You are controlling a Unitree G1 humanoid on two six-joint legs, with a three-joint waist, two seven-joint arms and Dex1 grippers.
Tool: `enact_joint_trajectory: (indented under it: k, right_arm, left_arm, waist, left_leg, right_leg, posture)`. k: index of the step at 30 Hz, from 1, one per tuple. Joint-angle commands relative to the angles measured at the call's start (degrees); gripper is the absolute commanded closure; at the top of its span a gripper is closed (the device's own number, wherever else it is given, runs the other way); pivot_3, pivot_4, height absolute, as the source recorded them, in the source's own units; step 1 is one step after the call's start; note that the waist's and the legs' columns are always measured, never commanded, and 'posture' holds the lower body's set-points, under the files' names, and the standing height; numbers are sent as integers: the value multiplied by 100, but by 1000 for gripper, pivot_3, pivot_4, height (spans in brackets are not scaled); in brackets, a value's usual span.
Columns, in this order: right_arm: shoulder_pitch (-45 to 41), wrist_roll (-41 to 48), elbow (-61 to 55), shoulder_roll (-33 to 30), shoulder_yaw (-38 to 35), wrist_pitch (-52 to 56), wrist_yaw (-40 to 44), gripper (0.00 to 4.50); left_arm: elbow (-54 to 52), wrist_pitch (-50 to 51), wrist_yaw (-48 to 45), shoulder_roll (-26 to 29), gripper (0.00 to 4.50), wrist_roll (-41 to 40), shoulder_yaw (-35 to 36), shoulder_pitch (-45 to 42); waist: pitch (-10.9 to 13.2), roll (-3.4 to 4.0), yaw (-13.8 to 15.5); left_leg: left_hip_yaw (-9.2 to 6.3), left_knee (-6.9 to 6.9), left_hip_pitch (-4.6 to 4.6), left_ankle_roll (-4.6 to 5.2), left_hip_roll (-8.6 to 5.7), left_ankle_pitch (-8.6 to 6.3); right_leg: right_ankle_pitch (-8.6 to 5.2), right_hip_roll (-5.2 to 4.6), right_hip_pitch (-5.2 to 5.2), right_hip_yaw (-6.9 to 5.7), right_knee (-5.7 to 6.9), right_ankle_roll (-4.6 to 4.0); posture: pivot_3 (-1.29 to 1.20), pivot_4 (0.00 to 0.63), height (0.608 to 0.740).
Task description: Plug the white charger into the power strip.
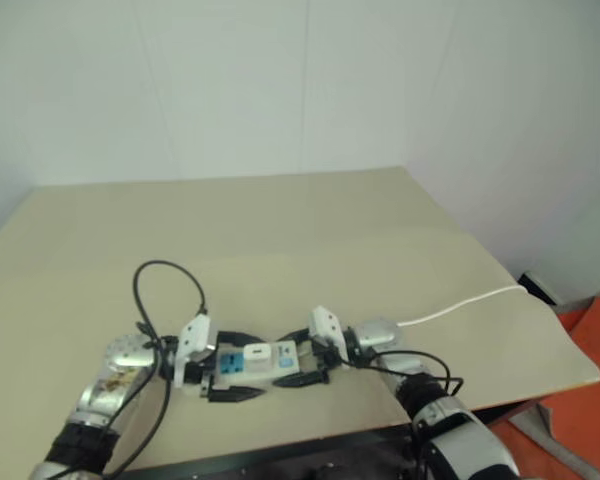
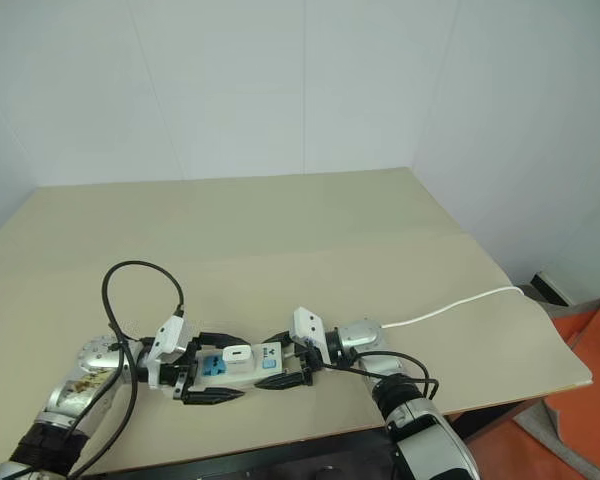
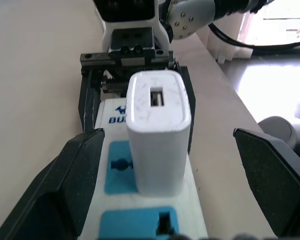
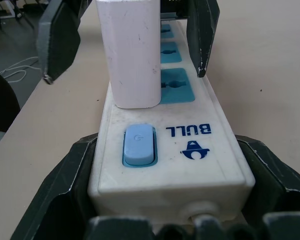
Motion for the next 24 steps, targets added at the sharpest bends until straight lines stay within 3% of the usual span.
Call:
enact_joint_trajectory:
  k: [1,3,5,15,24]
  right_arm:
    - [90,-93,147,-13,75,70,-62,1093]
    - [110,-39,140,22,26,71,-101,353]
    - [95,26,116,46,-4,145,-49,26]
    - [197,121,-349,-316,-101,153,-7,26]
    - [422,464,-1408,-1137,-395,378,-8,26]
  left_arm:
    - [-373,862,125,394,12,-91,174,-481]
    - [-364,941,-15,594,0,-221,313,-628]
    - [-408,907,-203,802,0,-288,462,-638]
    - [-621,909,-531,1198,0,-555,827,-357]
    - [-609,832,-667,1502,0,-654,1241,-50]
  waist:
    - [2,2,1]
    - [3,2,-8]
    - [2,2,-42]
    - [16,2,14]
    - [24,6,273]
  left_leg:
    - [-2,-2,-1,0,-1,0]
    - [-2,-1,-1,0,-2,0]
    - [-2,-2,-3,0,-1,0]
    - [-1,-12,-23,0,0,0]
    - [4,1,-127,1,-2,1]
  right_leg:
    - [0,0,-1,-1,0,0]
    - [0,-1,2,0,-5,0]
    - [0,-1,2,0,-16,0]
    - [-4,-2,-12,-3,-24,-6]
    - [15,-4,-102,-3,-23,29]
  posture:
    - [0,150,740]
    - [0,150,740]
    - [0,150,740]
    - [0,150,740]
    - [0,150,740]
